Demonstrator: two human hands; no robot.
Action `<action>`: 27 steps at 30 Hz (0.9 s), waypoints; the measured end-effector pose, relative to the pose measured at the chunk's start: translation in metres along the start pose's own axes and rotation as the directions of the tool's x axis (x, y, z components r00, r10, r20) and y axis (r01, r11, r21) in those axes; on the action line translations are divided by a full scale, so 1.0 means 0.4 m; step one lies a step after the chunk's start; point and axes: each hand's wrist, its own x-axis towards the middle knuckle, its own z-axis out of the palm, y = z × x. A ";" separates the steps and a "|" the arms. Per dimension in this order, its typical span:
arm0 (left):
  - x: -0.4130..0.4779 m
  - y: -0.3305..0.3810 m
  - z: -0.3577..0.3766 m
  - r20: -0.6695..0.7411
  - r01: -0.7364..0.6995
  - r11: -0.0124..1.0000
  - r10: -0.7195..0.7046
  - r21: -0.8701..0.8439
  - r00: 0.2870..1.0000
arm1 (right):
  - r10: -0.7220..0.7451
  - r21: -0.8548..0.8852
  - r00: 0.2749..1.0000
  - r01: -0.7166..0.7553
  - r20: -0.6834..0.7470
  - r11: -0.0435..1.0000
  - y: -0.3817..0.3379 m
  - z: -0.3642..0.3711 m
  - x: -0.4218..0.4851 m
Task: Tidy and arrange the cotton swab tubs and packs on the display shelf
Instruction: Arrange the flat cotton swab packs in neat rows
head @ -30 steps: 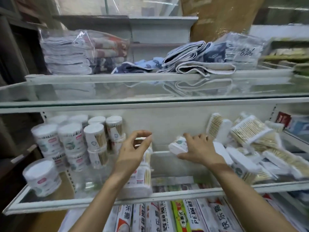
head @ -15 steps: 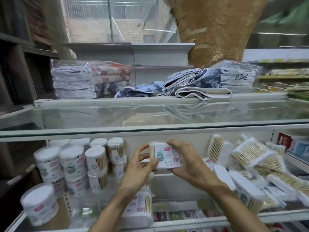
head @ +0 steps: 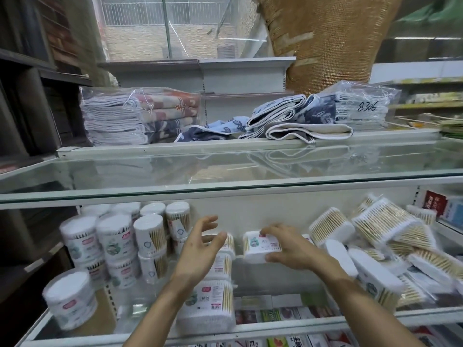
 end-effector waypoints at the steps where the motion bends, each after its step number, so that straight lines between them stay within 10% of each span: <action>1: 0.000 -0.004 -0.003 0.003 -0.003 1.000 0.003 0.019 1.000 | 0.002 -0.001 1.000 -0.002 0.001 1.000 -0.002 0.009 0.008; 14: 0.004 -0.030 0.008 0.068 -0.015 0.995 0.008 0.101 0.998 | 0.049 -0.088 0.998 -0.053 -0.049 0.995 -0.013 0.057 0.036; 21: 0.001 0.009 0.072 0.080 -0.089 0.996 0.089 -0.010 0.993 | -0.019 -0.187 0.950 -0.042 -0.311 0.981 -0.019 -0.089 -0.045; 27: -0.019 0.049 0.187 0.306 -0.136 0.991 0.132 -0.008 0.943 | 0.088 -0.131 0.913 -0.151 -0.398 0.980 0.058 -0.236 -0.137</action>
